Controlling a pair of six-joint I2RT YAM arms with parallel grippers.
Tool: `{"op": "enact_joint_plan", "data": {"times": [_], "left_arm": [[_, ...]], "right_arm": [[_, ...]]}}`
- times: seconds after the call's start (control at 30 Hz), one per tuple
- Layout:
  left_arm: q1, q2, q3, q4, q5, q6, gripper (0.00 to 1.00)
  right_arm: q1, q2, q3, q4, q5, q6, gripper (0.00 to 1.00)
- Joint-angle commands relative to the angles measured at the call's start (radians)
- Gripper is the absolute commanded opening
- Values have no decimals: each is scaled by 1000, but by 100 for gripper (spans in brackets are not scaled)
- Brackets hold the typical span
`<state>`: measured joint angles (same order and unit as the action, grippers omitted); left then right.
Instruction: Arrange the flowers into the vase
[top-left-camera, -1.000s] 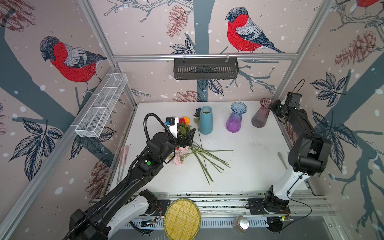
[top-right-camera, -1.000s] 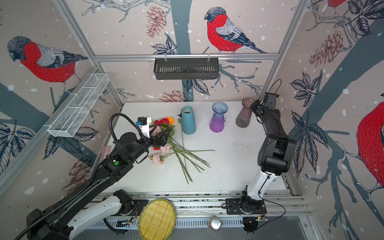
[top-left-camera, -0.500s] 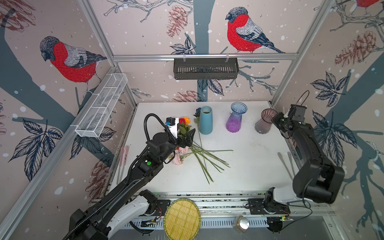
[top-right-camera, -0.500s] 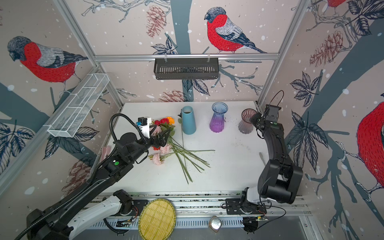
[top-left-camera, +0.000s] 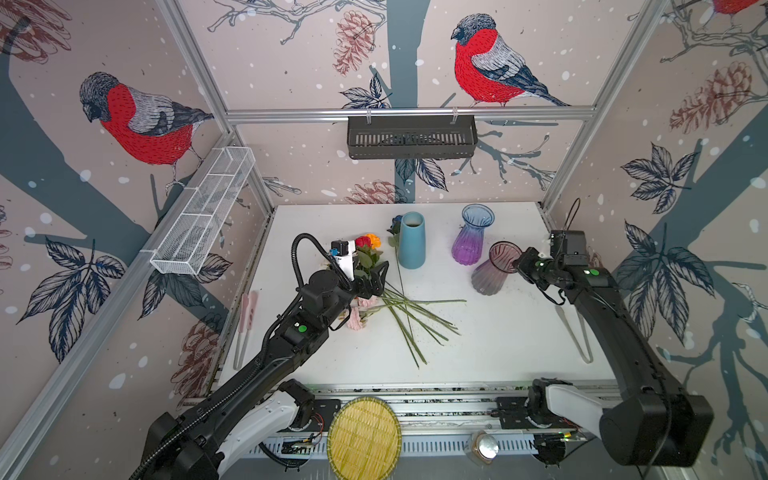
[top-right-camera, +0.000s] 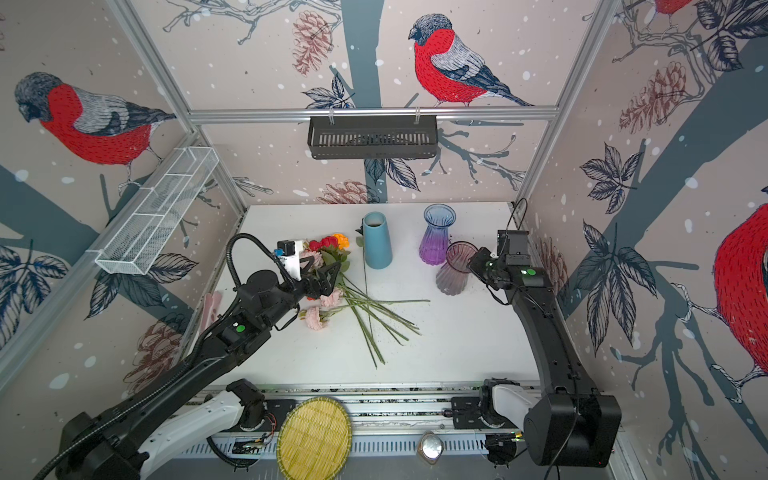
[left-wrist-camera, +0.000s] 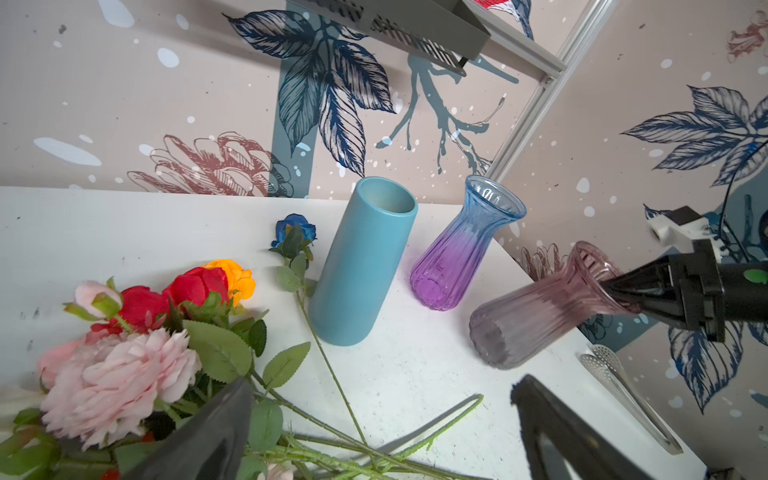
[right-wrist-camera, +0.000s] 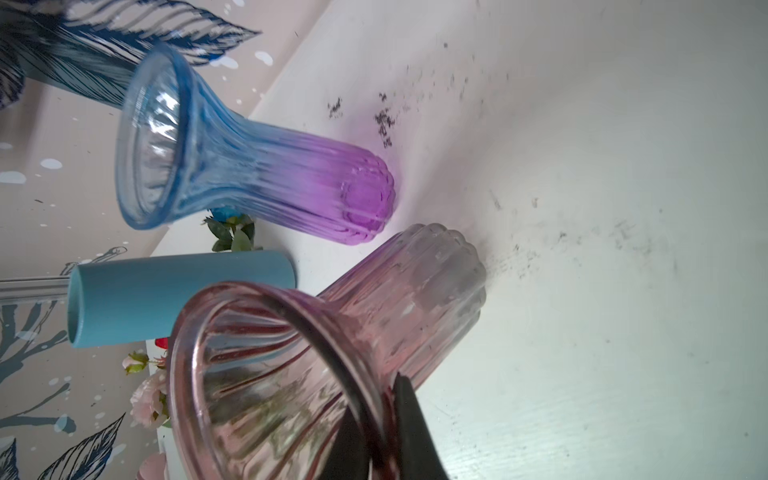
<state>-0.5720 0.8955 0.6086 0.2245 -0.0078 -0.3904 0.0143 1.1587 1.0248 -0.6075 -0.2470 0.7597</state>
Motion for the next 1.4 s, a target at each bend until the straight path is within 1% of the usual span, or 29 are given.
{"op": "enact_joint_plan", "data": {"times": [0.0, 0.13, 0.23, 0.4, 0.53, 0.6, 0.67, 0.8, 0.9, 0.97, 1.07, 1.13, 1.23, 1.37], "left_arm": [[3, -7, -7, 64, -21, -56, 98], [4, -10, -3, 33, -22, -49, 98], [7, -23, -7, 15, -36, -50, 98], [14, -51, -21, 18, -52, -53, 98], [17, -58, -31, 21, -55, -54, 98], [18, -56, -37, 25, -54, -58, 98], [20, -54, -41, 30, -49, -63, 98], [21, -45, -39, 27, -41, -72, 98], [21, -38, -38, 24, -36, -74, 98], [21, -33, -41, 27, -33, -75, 97], [22, -26, -43, 33, -34, -82, 97], [21, -19, -44, 36, -37, -90, 97], [22, -10, -46, 38, -35, -106, 97], [25, 1, -44, 50, 6, -140, 97]], "right_arm": [[34, 17, -18, 49, -35, 79, 8], [117, 36, -20, 66, -51, 130, 8], [206, 36, -14, 69, -80, 209, 7], [362, 26, 34, 47, -52, 327, 7], [430, 37, 94, 27, -43, 365, 7], [423, 51, 133, -10, -13, 337, 8], [392, 64, 163, -57, 23, 297, 8], [324, 77, 171, -100, 52, 238, 10], [308, 90, 179, -123, 76, 202, 11], [305, 90, 174, -124, 69, 190, 12], [310, 130, 152, -103, 27, 193, 12], [318, 137, 151, -103, 25, 189, 14], [321, 144, 152, -97, 19, 176, 26], [316, 144, 153, -94, 19, 164, 44]]}}
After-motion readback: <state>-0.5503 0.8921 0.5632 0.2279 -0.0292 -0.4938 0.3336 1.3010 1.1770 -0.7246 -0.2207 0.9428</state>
